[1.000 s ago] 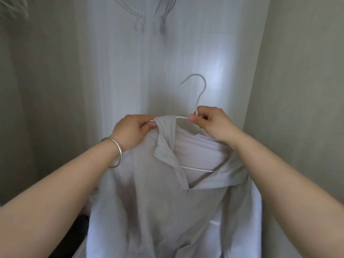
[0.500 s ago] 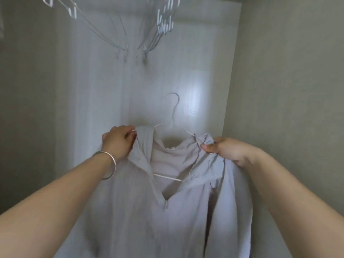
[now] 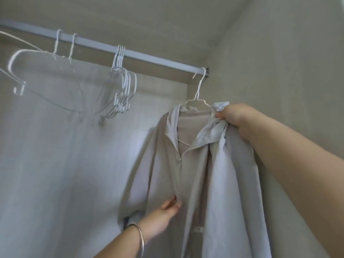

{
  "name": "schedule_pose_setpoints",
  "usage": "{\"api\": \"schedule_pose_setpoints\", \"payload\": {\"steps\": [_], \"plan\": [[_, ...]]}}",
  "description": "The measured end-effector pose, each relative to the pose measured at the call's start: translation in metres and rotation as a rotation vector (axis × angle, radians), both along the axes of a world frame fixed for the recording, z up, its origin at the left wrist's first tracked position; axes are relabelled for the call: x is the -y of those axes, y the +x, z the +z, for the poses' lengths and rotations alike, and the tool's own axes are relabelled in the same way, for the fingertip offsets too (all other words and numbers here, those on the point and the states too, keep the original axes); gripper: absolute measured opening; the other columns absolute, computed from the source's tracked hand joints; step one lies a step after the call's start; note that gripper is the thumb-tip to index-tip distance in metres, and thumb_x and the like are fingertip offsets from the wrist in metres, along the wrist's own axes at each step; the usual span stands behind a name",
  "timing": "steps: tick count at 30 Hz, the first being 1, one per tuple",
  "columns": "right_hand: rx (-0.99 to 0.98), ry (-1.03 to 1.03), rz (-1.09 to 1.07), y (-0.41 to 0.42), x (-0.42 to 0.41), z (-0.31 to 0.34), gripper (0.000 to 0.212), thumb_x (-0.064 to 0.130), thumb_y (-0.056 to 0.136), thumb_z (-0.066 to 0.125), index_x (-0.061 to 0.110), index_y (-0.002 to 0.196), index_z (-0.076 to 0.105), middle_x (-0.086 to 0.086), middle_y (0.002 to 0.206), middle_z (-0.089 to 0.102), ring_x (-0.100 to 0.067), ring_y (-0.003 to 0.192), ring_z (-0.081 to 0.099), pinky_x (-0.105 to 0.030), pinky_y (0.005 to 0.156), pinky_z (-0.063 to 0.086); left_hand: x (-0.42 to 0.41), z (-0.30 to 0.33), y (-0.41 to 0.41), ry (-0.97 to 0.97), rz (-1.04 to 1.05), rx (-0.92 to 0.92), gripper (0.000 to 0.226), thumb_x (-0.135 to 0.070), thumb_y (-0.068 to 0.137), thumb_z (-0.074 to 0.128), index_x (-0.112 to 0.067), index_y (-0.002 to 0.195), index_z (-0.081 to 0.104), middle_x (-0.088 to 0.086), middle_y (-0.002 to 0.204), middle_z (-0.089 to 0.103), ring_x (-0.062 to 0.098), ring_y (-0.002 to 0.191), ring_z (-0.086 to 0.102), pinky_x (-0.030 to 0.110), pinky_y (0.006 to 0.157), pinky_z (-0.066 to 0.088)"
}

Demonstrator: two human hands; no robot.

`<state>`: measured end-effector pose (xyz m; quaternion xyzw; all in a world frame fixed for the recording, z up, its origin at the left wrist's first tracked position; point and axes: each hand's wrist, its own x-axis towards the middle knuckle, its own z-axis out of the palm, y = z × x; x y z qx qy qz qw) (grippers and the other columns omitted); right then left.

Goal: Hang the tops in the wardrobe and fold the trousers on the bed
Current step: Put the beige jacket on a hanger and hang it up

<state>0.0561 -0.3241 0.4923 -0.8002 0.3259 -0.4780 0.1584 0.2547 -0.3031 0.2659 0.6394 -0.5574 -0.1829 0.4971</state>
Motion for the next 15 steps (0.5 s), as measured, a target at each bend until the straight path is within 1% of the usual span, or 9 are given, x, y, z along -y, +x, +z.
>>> {"api": "schedule_pose_setpoints", "payload": {"steps": [2,3,4,5,6,7,9,10,15], "plan": [[0.008,-0.111,-0.100,-0.002,-0.001,0.035,0.037,0.007,0.097,0.041,-0.006,0.131,0.046,-0.022,0.138,0.046,-0.033,0.128,0.044,-0.019,0.057,0.035,0.016,0.020,-0.012,-0.064,-0.038,-0.044,0.051,-0.025,0.098,0.044,-0.021,0.144,0.024,-0.002,0.143,0.040,0.003,0.115,0.048,0.003,0.076,0.042],[-0.012,-0.163,-0.150,-0.001,-0.002,0.050,0.037,0.007,0.098,0.039,-0.006,0.132,0.045,-0.022,0.139,0.045,-0.033,0.129,0.043,-0.022,0.063,0.039,0.022,0.032,-0.017,-0.116,-0.041,-0.080,0.049,-0.014,0.097,0.047,-0.015,0.141,0.025,0.004,0.137,0.047,0.000,0.104,0.053,0.001,0.066,0.042],[-0.042,-0.198,-0.193,0.001,-0.006,0.061,0.037,0.007,0.098,0.037,-0.006,0.133,0.044,-0.022,0.139,0.045,-0.033,0.130,0.042,-0.025,0.071,0.042,0.028,0.044,-0.019,-0.158,-0.025,-0.090,0.048,-0.010,0.095,0.049,-0.013,0.138,0.028,0.009,0.131,0.052,0.001,0.096,0.056,0.001,0.062,0.041],[-0.080,-0.246,-0.248,0.005,-0.008,0.070,0.037,0.007,0.099,0.034,-0.005,0.133,0.043,-0.021,0.140,0.044,-0.032,0.130,0.041,-0.026,0.077,0.043,0.033,0.057,-0.019,-0.184,0.011,-0.082,0.055,-0.014,0.092,0.054,-0.010,0.140,0.027,0.011,0.129,0.053,0.005,0.097,0.056,0.003,0.065,0.042],[-0.101,-0.279,-0.295,0.009,-0.009,0.079,0.038,0.007,0.100,0.032,-0.005,0.134,0.042,-0.020,0.142,0.042,-0.031,0.131,0.041,-0.026,0.084,0.043,0.039,0.070,-0.016,-0.211,0.042,-0.057,0.069,-0.024,0.085,0.061,-0.009,0.142,0.026,0.014,0.132,0.052,0.012,0.104,0.056,0.008,0.076,0.044],[-0.116,-0.308,-0.338,0.014,-0.008,0.085,0.038,0.008,0.101,0.030,-0.004,0.135,0.041,-0.019,0.143,0.041,-0.030,0.131,0.040,-0.028,0.092,0.041,0.043,0.081,-0.013,-0.225,0.082,-0.039,0.083,-0.033,0.076,0.066,-0.009,0.144,0.025,0.016,0.134,0.051,0.020,0.111,0.056,0.019,0.091,0.044],[-0.160,-0.363,-0.392,0.026,-0.001,0.095,0.038,0.008,0.101,0.030,-0.003,0.136,0.040,-0.017,0.144,0.040,-0.029,0.132,0.041,-0.032,0.103,0.034,0.055,0.096,0.000,-0.214,0.144,-0.001,0.088,-0.039,0.072,0.067,-0.012,0.146,0.026,0.013,0.136,0.049,0.027,0.117,0.055,0.036,0.100,0.044],[-0.190,-0.375,-0.412,0.032,0.008,0.101,0.038,0.008,0.101,0.030,-0.002,0.136,0.039,-0.017,0.145,0.039,-0.030,0.132,0.040,-0.033,0.105,0.033,0.059,0.103,0.006,-0.212,0.162,0.024,0.088,-0.039,0.071,0.065,-0.013,0.146,0.026,0.013,0.137,0.049,0.028,0.117,0.055,0.038,0.100,0.044],[-0.369,-0.404,-0.493,0.058,0.044,0.113,0.041,0.005,0.100,0.026,-0.001,0.140,0.034,-0.018,0.147,0.035,-0.032,0.134,0.037,-0.036,0.106,0.032,0.065,0.129,0.026,-0.184,0.203,0.131,0.071,-0.023,0.087,0.061,-0.015,0.147,0.024,0.009,0.137,0.049,0.025,0.118,0.054,0.029,0.097,0.045]]}}
